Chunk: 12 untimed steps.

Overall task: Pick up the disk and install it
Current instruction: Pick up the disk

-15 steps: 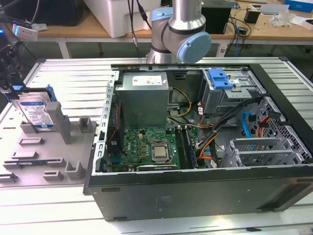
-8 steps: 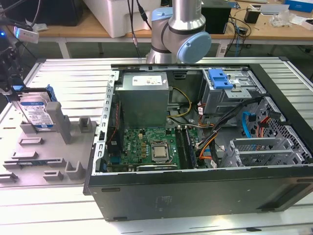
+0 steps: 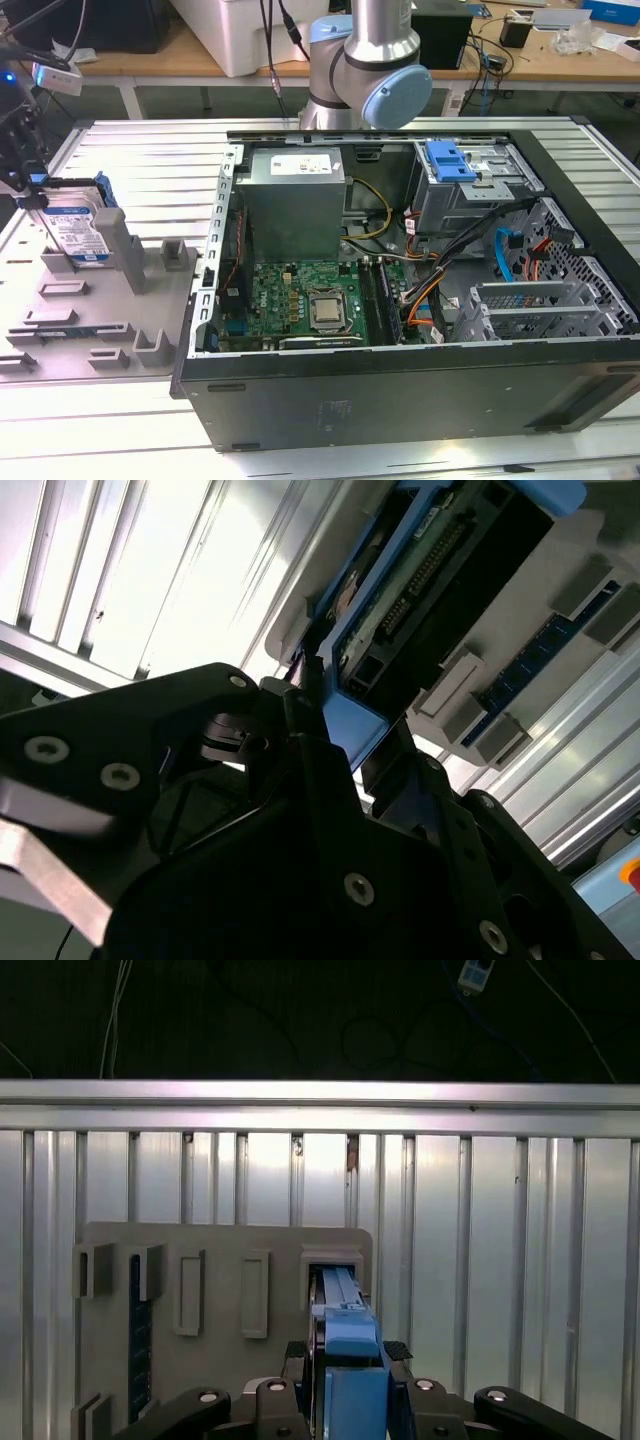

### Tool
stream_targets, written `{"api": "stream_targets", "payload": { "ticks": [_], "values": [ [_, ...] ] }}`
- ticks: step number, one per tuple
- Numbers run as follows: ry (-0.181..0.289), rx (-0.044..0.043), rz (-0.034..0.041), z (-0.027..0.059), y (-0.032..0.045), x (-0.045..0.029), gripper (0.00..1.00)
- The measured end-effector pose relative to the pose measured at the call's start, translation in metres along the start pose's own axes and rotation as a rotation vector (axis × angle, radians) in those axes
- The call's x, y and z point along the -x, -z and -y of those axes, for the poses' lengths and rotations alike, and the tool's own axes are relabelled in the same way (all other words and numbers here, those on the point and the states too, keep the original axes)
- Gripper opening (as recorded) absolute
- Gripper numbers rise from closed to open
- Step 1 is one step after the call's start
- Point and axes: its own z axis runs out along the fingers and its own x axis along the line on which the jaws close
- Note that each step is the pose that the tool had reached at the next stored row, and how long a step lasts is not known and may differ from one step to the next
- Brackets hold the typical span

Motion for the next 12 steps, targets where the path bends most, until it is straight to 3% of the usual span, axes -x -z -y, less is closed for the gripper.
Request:
{"api": "stream_targets", "payload": {
  "ticks": [12],
  "values": [
    [0.000, 0.0001, 0.0000, -0.0001, -0.0031, -0.0003, 0.41]
  ]
}}
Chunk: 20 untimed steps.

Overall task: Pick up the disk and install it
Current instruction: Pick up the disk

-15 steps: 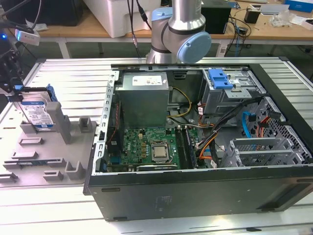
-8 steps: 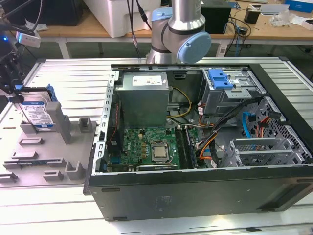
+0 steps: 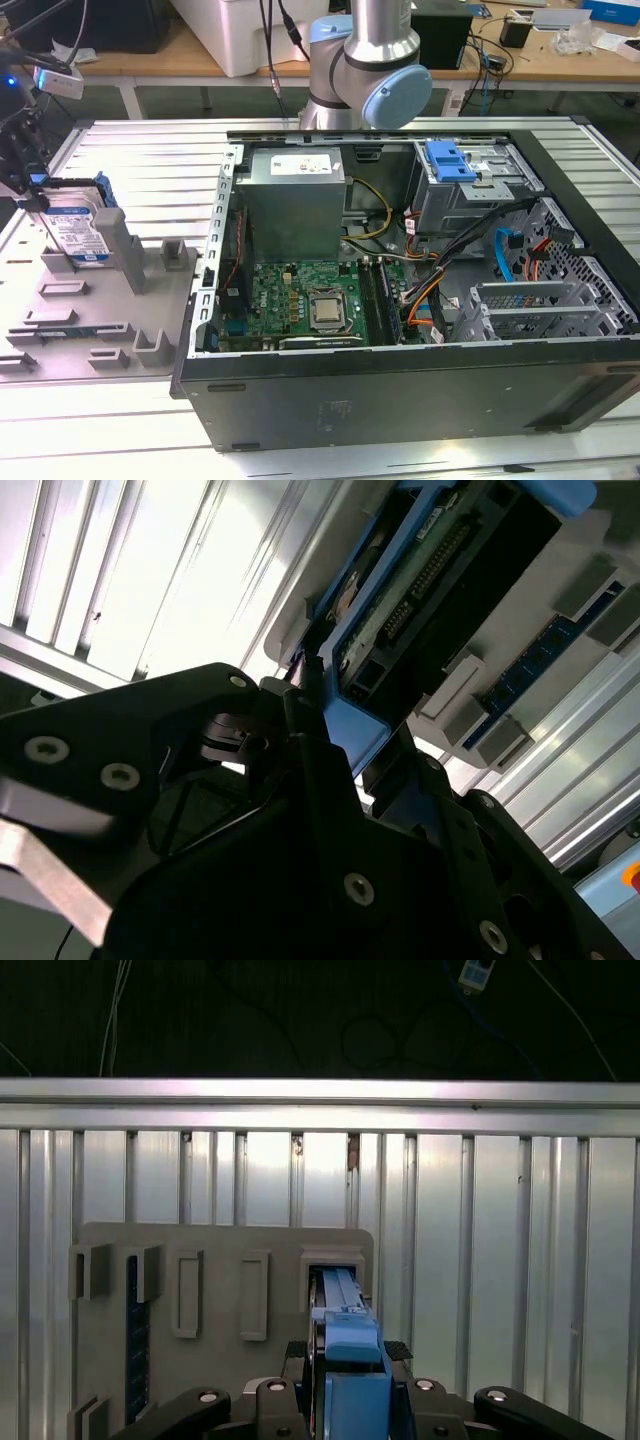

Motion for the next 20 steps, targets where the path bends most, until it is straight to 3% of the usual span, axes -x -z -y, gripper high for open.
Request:
{"api": "stream_targets", "payload": {
  "ticks": [20],
  "values": [
    [-0.025, 0.0019, -0.0002, 0.0000, -0.0038, -0.0017, 0.41]
  ]
}}
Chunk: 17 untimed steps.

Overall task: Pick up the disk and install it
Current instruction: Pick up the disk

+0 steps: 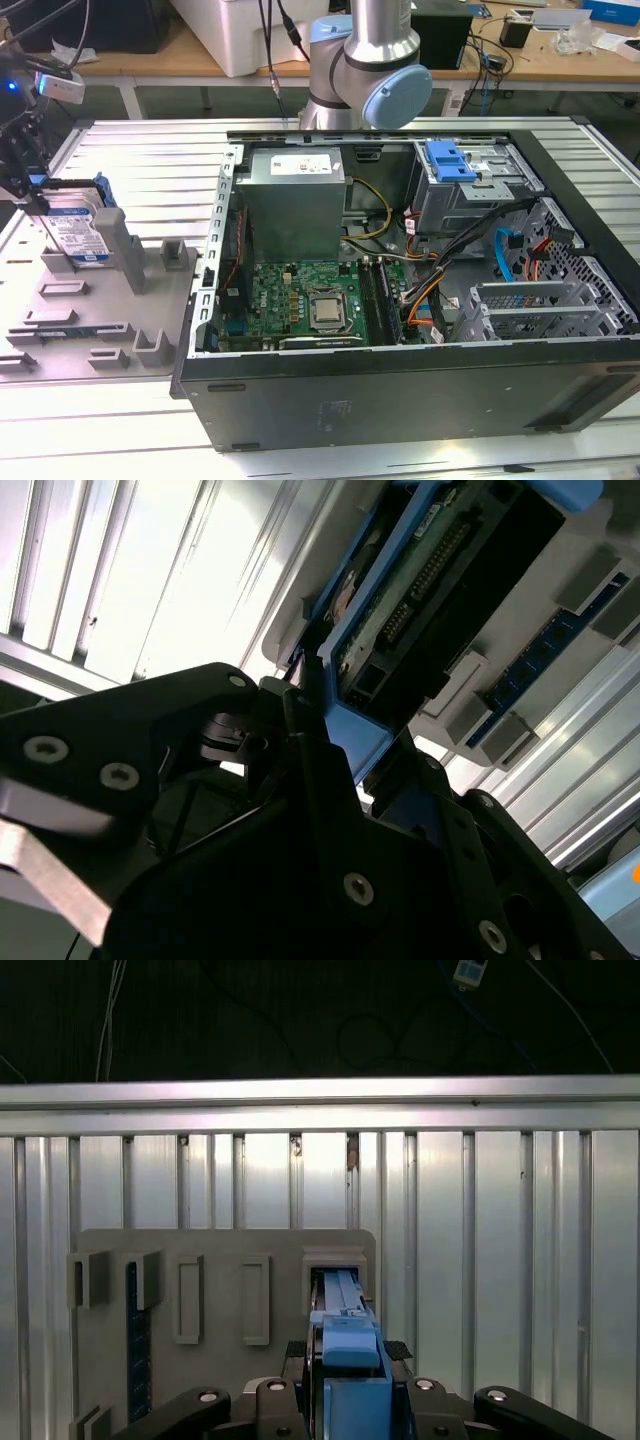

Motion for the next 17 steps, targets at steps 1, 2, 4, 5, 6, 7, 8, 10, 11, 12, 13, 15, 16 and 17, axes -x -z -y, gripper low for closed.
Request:
{"api": "stream_targets", "payload": {
  "ticks": [1, 2, 4, 5, 6, 7, 8, 10, 11, 12, 13, 15, 16, 17],
  "values": [
    [0.000, 0.0000, -0.0001, 0.0000, -0.0001, 0.0000, 0.41],
    [0.000, 0.0000, -0.0001, 0.0000, -0.0003, 0.0000, 0.41],
    [0.000, 0.0001, -0.0002, 0.0000, -0.0005, 0.0000, 0.40],
    [0.000, 0.0001, -0.0002, 0.0000, -0.0006, 0.0000, 0.36],
    [0.000, 0.0001, -0.0003, 0.0000, -0.0008, 0.0000, 0.36],
    [0.000, 0.0001, -0.0004, 0.0000, -0.0010, 0.0000, 0.36],
    [0.000, 0.0001, -0.0006, 0.0000, -0.0012, 0.0001, 0.36],
    [0.000, 0.0002, -0.0007, 0.0000, -0.0015, 0.0001, 0.36],
    [0.000, 0.0001, -0.0007, 0.0000, -0.0016, 0.0001, 0.36],
    [0.000, 0.0000, -0.0006, 0.0000, -0.0016, 0.0001, 0.36],
    [0.000, 0.0001, -0.0007, 0.0000, -0.0016, 0.0001, 0.36],
    [0.000, 0.0001, -0.0007, 0.0000, -0.0016, 0.0001, 0.36],
    [0.000, 0.0001, -0.0007, 0.0000, -0.0017, 0.0001, 0.36],
    [0.000, 0.0000, -0.0006, 0.0000, -0.0017, 0.0001, 0.36]
  ]
}}
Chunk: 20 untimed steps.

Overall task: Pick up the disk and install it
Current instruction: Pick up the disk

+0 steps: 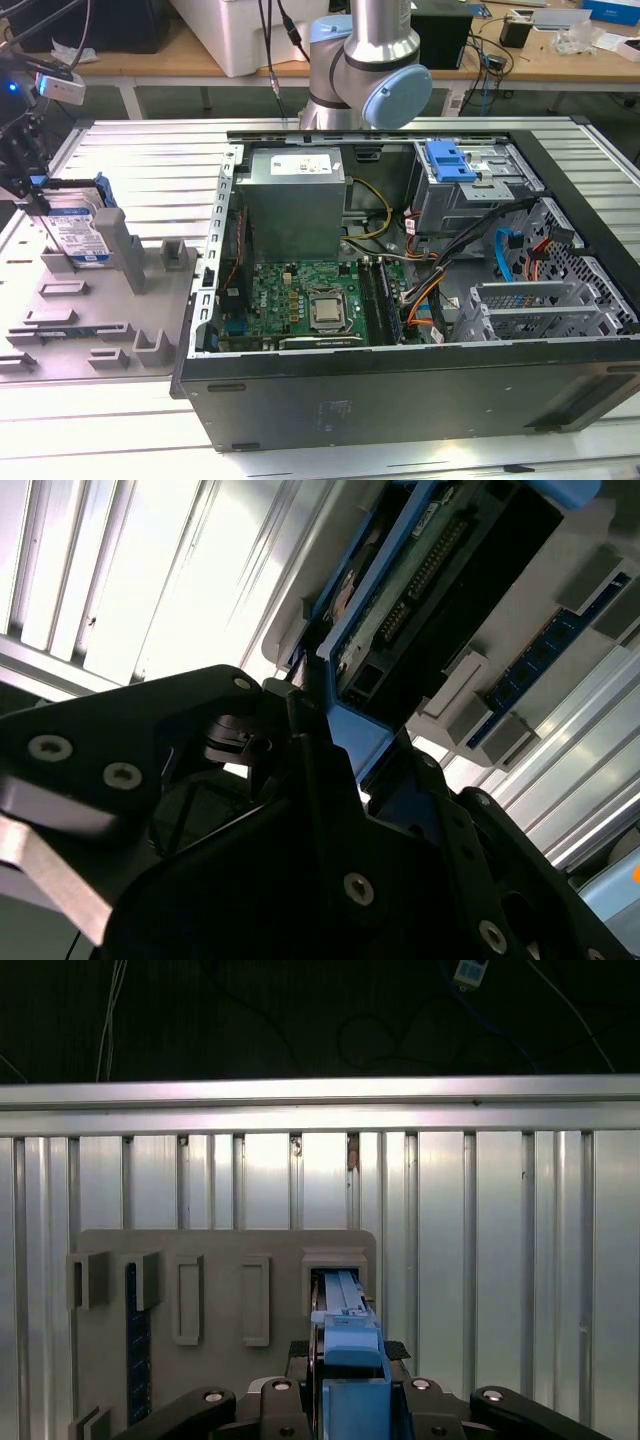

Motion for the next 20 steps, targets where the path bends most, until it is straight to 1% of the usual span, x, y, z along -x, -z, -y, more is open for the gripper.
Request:
{"api": "stream_targets", "payload": {
  "ticks": [4, 5, 6, 7, 8, 12, 14, 17, 20],
  "values": [
    [0.000, 0.0000, 0.0000, 0.0000, 0.0000, 0.0000, 0.36],
    [0.000, -0.0002, -0.0013, 0.0000, 0.0038, -0.0002, 0.36],
    [0.000, -0.0001, -0.0055, 0.0000, 0.0088, -0.0003, 0.36],
    [0.000, -0.0001, -0.0078, 0.0000, 0.0111, -0.0004, 0.36],
    [0.000, -0.0002, -0.0118, 0.0000, 0.0172, -0.0004, 0.36],
    [0.000, -0.0001, -0.0156, 0.0000, 0.0253, -0.0006, 0.36],
    [0.000, -0.0002, -0.0167, 0.0000, 0.0278, -0.0006, 0.36],
    [0.000, -0.0002, -0.0198, 0.0000, 0.0351, -0.0009, 0.36],
    [0.000, -0.0002, -0.0230, 0.0000, 0.0400, -0.0009, 0.36]
  ]
}}
